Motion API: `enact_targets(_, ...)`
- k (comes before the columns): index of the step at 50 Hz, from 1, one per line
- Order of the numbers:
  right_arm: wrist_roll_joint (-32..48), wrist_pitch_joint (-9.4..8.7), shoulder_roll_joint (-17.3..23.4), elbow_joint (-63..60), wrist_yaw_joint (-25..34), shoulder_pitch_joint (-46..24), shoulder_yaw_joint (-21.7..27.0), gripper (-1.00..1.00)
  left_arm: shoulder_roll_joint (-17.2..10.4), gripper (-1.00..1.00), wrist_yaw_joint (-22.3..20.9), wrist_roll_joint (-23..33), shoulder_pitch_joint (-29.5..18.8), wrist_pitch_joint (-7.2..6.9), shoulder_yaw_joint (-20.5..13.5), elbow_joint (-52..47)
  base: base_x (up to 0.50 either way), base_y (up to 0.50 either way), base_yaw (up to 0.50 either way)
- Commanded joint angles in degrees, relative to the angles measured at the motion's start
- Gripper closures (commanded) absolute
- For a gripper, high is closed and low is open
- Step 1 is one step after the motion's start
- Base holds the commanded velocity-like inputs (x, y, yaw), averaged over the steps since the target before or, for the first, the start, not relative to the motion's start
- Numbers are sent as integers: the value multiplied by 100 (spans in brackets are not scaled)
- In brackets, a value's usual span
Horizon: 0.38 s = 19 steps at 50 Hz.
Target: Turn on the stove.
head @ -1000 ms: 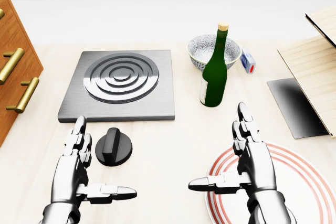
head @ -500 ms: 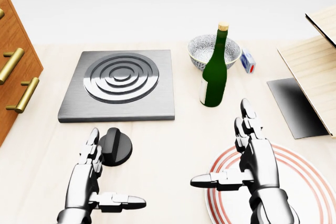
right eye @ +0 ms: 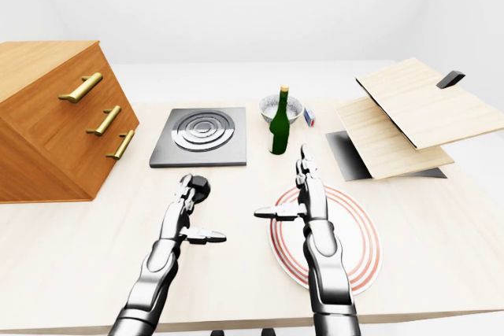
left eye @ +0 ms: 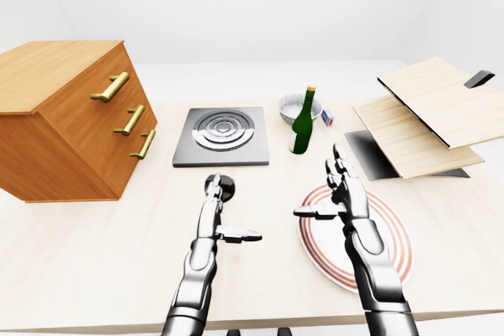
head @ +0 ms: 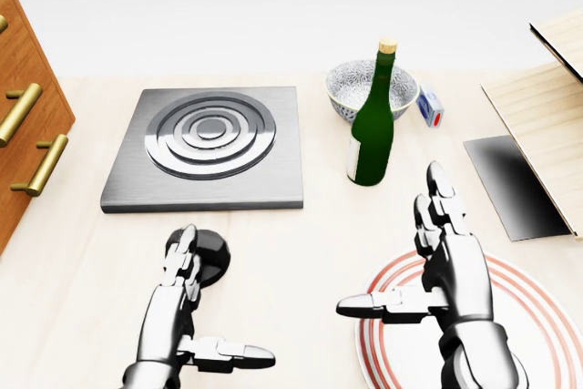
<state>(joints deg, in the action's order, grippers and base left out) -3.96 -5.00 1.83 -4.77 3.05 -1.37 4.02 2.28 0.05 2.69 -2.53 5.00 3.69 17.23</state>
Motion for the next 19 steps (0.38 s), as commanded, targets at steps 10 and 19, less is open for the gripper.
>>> enact_targets(10, -128, 0, 50, -42, -23, -82, 103, -100, 185, -100, 35, 122, -751, 0, 122, 620, 0, 0, 0)
enact_targets(19, 100, 0, -26, 347, -99, -64, -85, -100, -796, -100, -82, -947, -455, -751, -1273, -1083, 0, 0, 0)
